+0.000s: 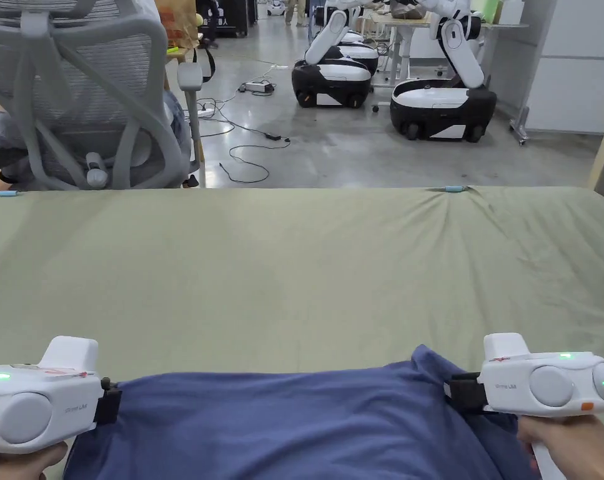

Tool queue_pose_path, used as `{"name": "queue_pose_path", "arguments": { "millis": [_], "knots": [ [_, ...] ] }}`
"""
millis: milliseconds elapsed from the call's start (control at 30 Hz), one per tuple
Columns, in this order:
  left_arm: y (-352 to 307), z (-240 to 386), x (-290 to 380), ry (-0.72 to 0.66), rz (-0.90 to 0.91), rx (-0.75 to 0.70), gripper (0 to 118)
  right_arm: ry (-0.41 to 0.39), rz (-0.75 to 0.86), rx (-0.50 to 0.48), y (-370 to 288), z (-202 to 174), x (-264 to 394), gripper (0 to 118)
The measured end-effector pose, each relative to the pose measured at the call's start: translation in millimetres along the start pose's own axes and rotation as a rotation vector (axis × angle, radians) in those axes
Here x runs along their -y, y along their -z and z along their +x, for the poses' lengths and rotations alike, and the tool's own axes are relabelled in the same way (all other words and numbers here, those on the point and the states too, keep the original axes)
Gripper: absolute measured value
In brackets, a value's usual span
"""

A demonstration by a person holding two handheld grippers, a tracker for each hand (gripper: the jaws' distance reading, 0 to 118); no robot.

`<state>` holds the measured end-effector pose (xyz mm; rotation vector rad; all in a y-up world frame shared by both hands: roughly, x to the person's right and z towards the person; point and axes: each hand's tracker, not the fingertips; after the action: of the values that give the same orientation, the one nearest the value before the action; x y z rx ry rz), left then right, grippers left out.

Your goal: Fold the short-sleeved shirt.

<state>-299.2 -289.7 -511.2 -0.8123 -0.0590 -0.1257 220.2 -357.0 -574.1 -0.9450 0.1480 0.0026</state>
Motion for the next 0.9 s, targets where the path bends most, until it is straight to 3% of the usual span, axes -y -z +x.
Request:
{"name": "queue_pose_path", "arguments": {
  "millis": [33,67,100,133,233,400,533,767,900],
  "knots": [
    [-2,0,1,-0.006,0.001,0.0,4,-0.028,-0.006,-0.015,-1,-4,4,34],
    [-6,1,3,-0.018,0.003,0.001,4,-0.068,0.026,0.027,-13,-15,8,27],
    [-9,1,5,-0.021,0.006,0.001,4,-0.07,0.006,0.018,-19,-18,9,14],
    [-10,0,6,-0.027,0.009,0.004,4,-0.067,-0.004,-0.005,-25,-19,11,10],
    [-33,3,10,-0.05,0.051,-0.002,4,-0.125,0.065,0.018,-61,-26,15,10],
    [-116,3,24,-0.075,0.164,0.024,4,-0.107,0.235,0.003,-171,-20,31,10],
    [-169,1,59,-0.09,0.177,0.043,4,-0.117,0.269,-0.014,-235,-16,78,10],
    [-166,11,179,-0.171,-0.05,0.107,4,-0.116,0.098,-0.032,-223,-24,200,10],
    [-167,21,212,-0.247,-0.015,0.089,7,-0.052,0.115,-0.017,-214,-26,229,10]
  ]
}}
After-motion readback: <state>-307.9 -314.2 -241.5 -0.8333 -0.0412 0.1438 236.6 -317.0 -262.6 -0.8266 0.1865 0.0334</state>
